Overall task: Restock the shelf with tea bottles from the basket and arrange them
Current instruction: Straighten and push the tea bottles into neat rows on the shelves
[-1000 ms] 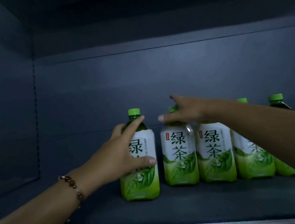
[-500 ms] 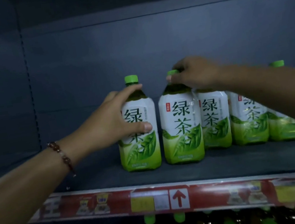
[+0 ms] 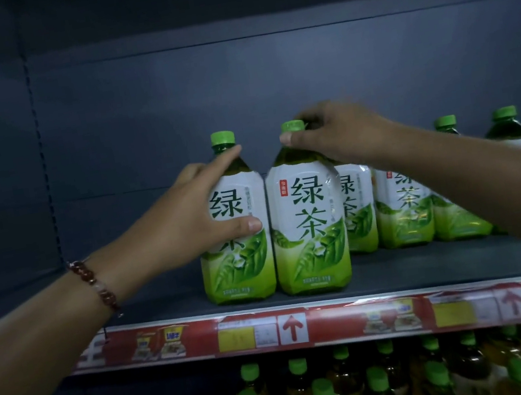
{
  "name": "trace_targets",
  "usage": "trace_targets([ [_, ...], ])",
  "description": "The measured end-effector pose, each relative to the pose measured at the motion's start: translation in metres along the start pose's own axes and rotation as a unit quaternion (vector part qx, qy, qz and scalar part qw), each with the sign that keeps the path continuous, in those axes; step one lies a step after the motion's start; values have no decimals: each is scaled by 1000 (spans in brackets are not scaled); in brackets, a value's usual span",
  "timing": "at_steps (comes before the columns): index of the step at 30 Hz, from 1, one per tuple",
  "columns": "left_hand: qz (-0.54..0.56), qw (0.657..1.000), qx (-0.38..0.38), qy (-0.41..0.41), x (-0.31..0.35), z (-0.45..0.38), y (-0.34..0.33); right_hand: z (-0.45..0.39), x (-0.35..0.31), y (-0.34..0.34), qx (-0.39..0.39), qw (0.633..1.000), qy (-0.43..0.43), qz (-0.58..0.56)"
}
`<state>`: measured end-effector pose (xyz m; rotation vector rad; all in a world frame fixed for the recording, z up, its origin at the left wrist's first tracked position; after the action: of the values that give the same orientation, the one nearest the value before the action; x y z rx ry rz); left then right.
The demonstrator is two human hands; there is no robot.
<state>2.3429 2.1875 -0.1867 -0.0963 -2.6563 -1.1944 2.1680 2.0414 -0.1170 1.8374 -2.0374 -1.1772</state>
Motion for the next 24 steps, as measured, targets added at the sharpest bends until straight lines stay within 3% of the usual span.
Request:
trace_targets([
  [4, -101, 994, -11, 44, 17, 8, -9, 0, 5, 3, -32, 999, 0, -16],
  [8, -246, 962, 113, -43, 53, -1, -10, -6, 27, 26, 43, 998, -21, -41],
  [10, -304, 941, 126, -80, 70, -15, -13, -12, 47, 31, 59, 996, -73, -3],
  [13, -364, 920, 103, -102, 89, -38, -24, -19, 73, 26, 22, 990, -135, 28],
  [17, -392, 910, 95, -94, 97, -50, -34, -26, 85, 16, -5, 988, -149, 51],
  [24, -346, 933, 76, -58, 95, -45, -43, -38, 93, 5, 21, 979, -181, 93],
])
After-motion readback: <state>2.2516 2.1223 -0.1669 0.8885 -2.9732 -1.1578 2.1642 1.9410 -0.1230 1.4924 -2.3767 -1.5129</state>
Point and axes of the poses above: each hand's wrist, its own z-axis away from the middle knuckle, its own y-axis out of the back of the hand, x = y × z, the point moved 2 cm from there along -z, towards the middle knuckle, and after that the axes turned 4 degrees about -z, right-handed, at the moved point
